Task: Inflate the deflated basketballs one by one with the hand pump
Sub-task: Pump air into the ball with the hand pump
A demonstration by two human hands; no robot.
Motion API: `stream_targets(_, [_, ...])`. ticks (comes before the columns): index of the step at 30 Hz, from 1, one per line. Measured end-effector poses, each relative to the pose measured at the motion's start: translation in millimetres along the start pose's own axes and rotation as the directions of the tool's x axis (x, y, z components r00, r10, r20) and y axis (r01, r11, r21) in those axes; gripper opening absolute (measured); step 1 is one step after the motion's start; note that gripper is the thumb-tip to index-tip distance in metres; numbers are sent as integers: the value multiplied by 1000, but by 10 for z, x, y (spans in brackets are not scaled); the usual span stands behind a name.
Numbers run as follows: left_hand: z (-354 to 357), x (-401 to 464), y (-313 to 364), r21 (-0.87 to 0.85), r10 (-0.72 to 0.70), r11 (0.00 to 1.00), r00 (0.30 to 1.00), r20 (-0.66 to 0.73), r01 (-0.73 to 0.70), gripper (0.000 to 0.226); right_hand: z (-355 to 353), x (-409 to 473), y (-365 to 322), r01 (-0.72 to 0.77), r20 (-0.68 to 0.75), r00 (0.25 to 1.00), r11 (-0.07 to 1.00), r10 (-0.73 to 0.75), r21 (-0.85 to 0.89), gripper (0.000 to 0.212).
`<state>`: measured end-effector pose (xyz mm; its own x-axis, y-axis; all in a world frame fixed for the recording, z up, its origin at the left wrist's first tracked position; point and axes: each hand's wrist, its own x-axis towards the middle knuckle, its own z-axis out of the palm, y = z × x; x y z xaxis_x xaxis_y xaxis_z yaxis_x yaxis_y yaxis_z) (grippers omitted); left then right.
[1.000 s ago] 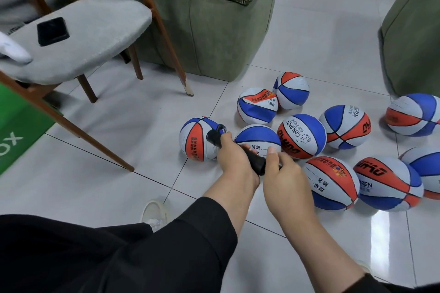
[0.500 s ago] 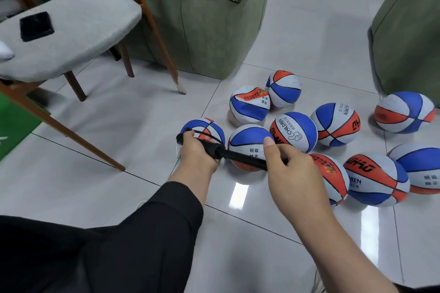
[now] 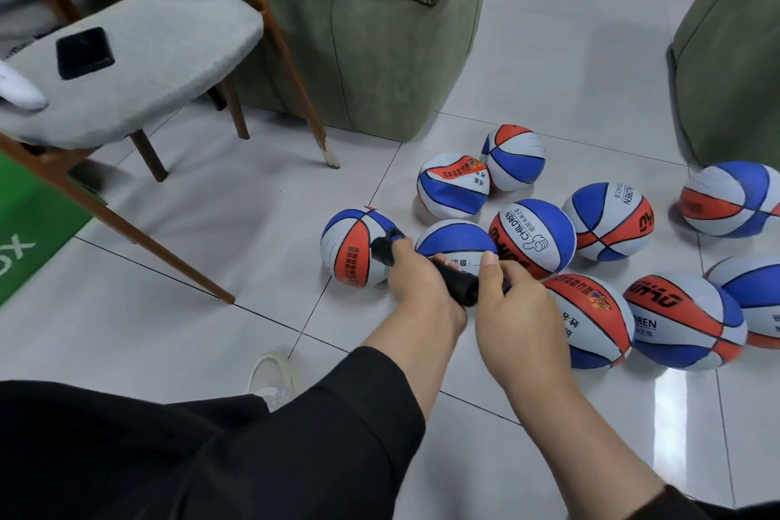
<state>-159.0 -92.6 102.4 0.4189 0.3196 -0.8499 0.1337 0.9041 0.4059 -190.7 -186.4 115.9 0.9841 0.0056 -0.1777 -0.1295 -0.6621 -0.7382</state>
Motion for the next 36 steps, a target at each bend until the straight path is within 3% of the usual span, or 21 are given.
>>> stream_targets(8, [-67,43,148,46,17,999,999,37,-18,29,32,-46,-14,7,101,995,1000,-4,-20,50])
stream_targets(12, [-145,232,411,-32,29,999,1000,-2,-29,20,-100,-78,-35,38,87,995,999,-40,18,47])
stream_targets(17, [-274,421,557,-81,28,996,999,-28,-30,25,-274,-81,-93,52,97,994,996,-59,72,53])
stream_targets(24, [-209,354,417,-82,-9,997,997,-77,3,21,-162,-80,-35,34,33,999,996,-37,88,57])
stream_targets(36, [-66,141,9,67,46,997,998,40,-49,30,110,20,14,-43,73,996,999,44,-6,48])
